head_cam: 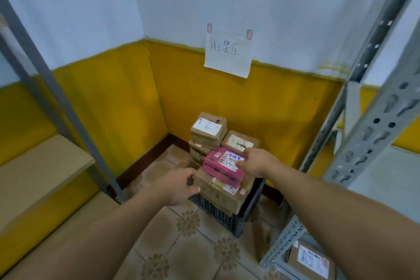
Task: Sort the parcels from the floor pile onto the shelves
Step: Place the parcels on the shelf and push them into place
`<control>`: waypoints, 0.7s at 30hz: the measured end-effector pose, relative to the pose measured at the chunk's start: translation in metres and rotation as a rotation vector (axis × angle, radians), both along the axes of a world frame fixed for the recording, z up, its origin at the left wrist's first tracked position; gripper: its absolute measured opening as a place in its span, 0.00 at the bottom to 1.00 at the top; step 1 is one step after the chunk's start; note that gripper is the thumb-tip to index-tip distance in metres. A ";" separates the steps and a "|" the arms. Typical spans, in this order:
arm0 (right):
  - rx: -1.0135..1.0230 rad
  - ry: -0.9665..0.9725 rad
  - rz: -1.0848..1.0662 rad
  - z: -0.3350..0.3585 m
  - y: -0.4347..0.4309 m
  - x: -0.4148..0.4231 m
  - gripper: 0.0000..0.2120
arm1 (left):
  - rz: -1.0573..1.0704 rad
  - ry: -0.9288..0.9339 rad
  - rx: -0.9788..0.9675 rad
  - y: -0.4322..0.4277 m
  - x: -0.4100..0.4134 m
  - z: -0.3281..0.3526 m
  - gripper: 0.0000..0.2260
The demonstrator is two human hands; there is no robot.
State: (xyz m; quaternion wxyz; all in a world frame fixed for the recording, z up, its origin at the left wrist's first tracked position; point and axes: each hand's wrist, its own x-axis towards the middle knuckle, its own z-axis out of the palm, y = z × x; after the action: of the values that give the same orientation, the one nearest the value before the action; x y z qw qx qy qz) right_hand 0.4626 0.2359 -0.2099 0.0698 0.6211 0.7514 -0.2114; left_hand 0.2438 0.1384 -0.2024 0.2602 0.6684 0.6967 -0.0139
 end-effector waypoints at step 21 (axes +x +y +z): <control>-0.226 0.227 -0.525 -0.115 0.238 -0.107 0.32 | 0.067 -0.217 -0.310 0.344 -0.160 -0.125 0.25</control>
State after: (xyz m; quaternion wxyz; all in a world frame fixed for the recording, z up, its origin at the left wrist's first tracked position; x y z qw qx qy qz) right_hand 0.3555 0.4734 -0.3251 -0.0029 0.7547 0.5402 -0.3723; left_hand 0.0838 0.4823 -0.3277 0.4340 0.5943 0.6759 -0.0403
